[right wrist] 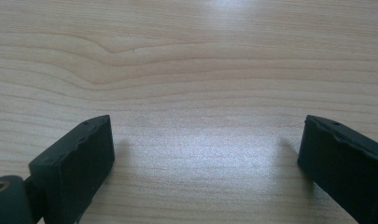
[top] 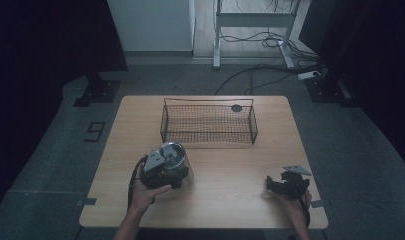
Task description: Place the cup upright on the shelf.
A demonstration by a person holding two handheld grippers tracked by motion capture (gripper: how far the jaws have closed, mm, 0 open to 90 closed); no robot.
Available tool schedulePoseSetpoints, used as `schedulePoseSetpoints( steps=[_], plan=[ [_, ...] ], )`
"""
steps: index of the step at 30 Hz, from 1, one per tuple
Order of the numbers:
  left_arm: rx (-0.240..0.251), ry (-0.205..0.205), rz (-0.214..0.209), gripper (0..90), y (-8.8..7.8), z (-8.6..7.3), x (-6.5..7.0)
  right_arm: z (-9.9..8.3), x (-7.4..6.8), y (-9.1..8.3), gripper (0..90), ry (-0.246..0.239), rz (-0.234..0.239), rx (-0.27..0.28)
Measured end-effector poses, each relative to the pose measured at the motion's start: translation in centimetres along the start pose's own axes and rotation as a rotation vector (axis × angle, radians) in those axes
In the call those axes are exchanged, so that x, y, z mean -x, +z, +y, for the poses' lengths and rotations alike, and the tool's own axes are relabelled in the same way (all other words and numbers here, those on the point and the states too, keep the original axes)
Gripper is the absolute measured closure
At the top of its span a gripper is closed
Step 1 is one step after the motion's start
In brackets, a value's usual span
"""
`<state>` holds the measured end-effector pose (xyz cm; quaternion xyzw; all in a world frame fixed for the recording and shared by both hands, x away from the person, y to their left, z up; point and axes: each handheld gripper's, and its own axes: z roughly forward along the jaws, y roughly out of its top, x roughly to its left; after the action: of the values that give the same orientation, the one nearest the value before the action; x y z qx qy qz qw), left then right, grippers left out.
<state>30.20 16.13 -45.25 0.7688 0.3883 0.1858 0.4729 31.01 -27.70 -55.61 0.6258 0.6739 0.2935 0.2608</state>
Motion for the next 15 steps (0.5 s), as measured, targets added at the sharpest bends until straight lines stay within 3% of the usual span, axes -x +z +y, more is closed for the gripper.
schedulePoseSetpoints(
  steps=[15],
  plan=[
    [0.006, -0.021, 0.024, 4.0, 1.1, 1.3, -1.1, 0.0, 0.0, 0.0, 3.6, -0.001, -0.001, 0.0]
  ],
)
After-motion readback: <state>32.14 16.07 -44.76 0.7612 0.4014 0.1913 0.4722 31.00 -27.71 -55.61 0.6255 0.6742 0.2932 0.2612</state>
